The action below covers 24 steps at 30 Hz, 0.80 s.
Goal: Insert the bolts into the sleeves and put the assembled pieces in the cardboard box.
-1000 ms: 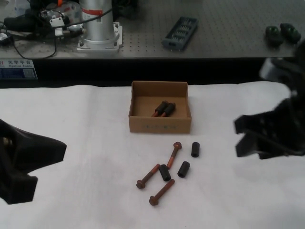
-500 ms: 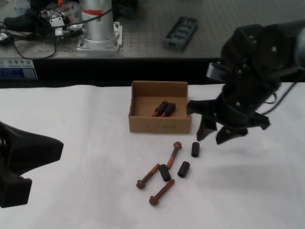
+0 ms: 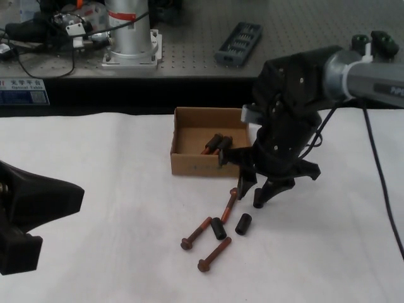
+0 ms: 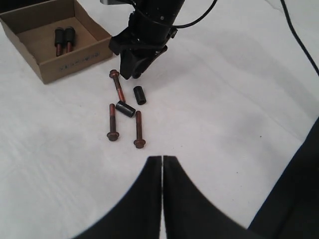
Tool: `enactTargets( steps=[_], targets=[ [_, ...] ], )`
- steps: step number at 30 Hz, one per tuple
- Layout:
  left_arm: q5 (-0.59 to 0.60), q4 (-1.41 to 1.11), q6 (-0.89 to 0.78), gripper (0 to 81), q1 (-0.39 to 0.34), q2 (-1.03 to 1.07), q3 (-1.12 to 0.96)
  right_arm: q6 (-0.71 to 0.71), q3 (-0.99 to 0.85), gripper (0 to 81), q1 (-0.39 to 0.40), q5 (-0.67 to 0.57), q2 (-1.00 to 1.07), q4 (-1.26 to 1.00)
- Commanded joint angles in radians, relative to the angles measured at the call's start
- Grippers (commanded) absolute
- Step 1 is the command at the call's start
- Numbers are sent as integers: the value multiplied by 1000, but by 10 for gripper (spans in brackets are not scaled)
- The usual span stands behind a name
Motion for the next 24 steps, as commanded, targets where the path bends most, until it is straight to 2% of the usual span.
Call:
enactTargets(
  steps=[1, 15, 24],
  targets=[
    [0, -6, 2, 7, 2, -7, -1, -16, -9, 356, 0, 5, 12, 7],
    [0, -6, 39, 7, 2, -7, -1, -61, -9, 354, 0, 86, 28, 7],
    [-72, -6, 46, 7, 2, -7, -1, -99, -9, 196, 0, 86, 28, -43]
  ],
)
